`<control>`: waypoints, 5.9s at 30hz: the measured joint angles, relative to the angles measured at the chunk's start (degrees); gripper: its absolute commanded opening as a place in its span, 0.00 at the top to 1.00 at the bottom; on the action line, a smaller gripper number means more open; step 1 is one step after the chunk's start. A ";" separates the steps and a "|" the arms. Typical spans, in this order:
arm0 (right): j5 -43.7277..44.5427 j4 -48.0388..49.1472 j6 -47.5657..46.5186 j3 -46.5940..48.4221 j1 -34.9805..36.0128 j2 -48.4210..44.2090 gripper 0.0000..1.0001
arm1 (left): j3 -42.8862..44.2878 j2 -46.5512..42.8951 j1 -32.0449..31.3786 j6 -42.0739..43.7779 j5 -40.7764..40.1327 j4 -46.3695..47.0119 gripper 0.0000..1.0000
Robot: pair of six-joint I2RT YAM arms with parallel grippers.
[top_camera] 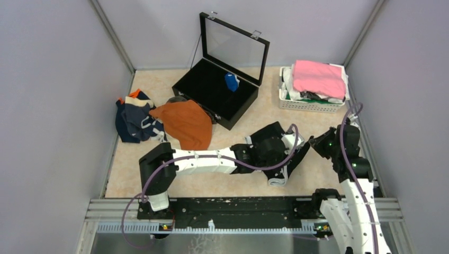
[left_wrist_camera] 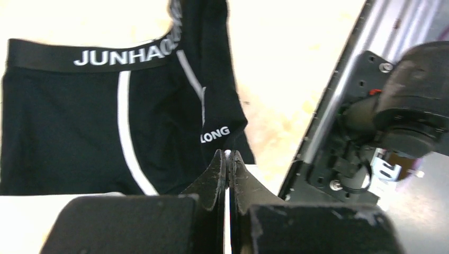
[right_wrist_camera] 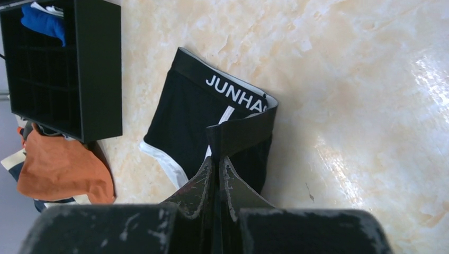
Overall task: Roll the underwear
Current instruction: Fold the underwear at the center of the board.
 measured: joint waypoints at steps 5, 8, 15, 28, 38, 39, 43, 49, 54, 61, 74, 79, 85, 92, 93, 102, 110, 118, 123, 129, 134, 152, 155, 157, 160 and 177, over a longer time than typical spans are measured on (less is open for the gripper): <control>-2.10 5.27 -0.68 -0.74 0.00 5.84 1.00 | -2.19 -0.68 5.22 0.83 1.14 0.13 1.00; -2.99 8.74 -1.05 -1.01 0.00 8.81 1.00 | -3.06 -1.22 7.78 1.90 1.36 -0.11 1.00; -6.01 16.76 -1.11 -1.05 0.00 17.18 1.00 | -3.08 -1.79 11.80 5.77 1.44 -0.81 1.00; -8.55 28.30 -1.22 -0.92 2.54 32.41 1.00 | -0.35 -1.79 16.48 11.96 0.87 -4.94 1.00; -7.78 32.39 -1.66 3.67 5.40 42.32 1.00 | -0.02 -0.46 18.29 12.85 -0.20 -5.60 1.00; -7.67 32.81 -1.70 4.13 5.40 42.95 1.00 | -0.02 -0.02 18.49 12.85 -0.31 -5.35 1.00; -7.43 33.83 -2.16 4.85 5.42 44.57 1.00 | -0.02 1.77 19.19 12.79 -0.83 -4.76 1.00; -7.17 33.70 -3.02 5.86 5.44 46.73 1.00 | -0.37 3.98 20.02 12.46 -1.22 -3.19 1.00; -7.23 34.07 -3.50 7.37 5.44 49.29 1.00 | -0.79 4.28 20.41 12.13 -1.49 -2.78 1.00; -7.87 34.45 -4.09 8.85 5.46 51.91 1.00 | -1.55 4.28 20.74 11.56 -1.97 -2.27 1.00; -8.74 34.88 -4.98 10.03 5.75 54.01 1.00 | -2.71 4.11 20.92 11.04 -2.14 -2.21 1.00; -9.22 34.84 -5.09 10.84 6.19 54.34 1.00 | -3.82 3.50 20.92 10.78 -2.21 -2.05 1.00; -9.51 34.91 -5.11 12.46 6.88 55.93 1.00 | -4.42 3.21 21.18 10.64 -2.40 -1.99 1.00; -9.60 34.88 -5.11 13.16 7.28 58.42 0.98 | -4.92 3.21 21.62 10.43 -3.30 -1.53 1.00; -9.62 34.88 -5.09 13.33 7.30 58.75 0.97 | -4.92 3.21 21.70 10.40 -3.61 -1.49 1.00; -10.99 36.37 -4.98 14.58 7.69 61.79 0.80 | -5.01 3.82 22.08 9.94 -4.33 -1.07 1.00; -11.87 36.70 -5.14 15.37 7.67 62.79 0.64 | -5.05 5.25 22.18 9.29 -5.68 -2.47 0.85; -10.58 36.20 -6.32 15.47 7.67 57.94 0.56 | -5.07 5.64 22.18 7.67 -9.60 -3.69 0.55; -9.14 36.00 -7.78 13.90 7.67 52.17 0.54 | -5.07 5.64 22.25 7.08 -11.06 -4.04 0.45; -7.15 33.55 -9.16 8.28 7.67 44.44 0.46 | -5.14 5.64 22.62 6.38 -11.32 -4.04 0.38; -6.49 30.99 -9.60 4.04 7.67 39.63 0.44 | -5.84 5.64 24.35 4.81 -8.22 -3.34 0.36; -6.58 27.17 -10.27 -0.66 7.67 32.09 0.44 | -8.61 8.68 31.06 -2.45 9.16 4.22 0.46; -6.60 27.15 -10.27 -0.66 7.67 31.98 0.44 | -9.57 8.39 31.08 -3.39 10.47 5.60 0.49; -6.60 27.12 -10.29 -0.66 7.67 31.95 0.44 | -10.47 8.00 31.08 -3.98 11.54 6.25 0.51; -6.58 26.95 -10.32 -0.66 7.67 31.45 0.44 | -12.50 6.97 31.08 -4.94 12.96 7.61 0.52; -6.45 24.87 -10.73 -0.44 7.98 30.86 0.48 | -20.72 3.21 31.06 -10.14 16.15 13.46 0.99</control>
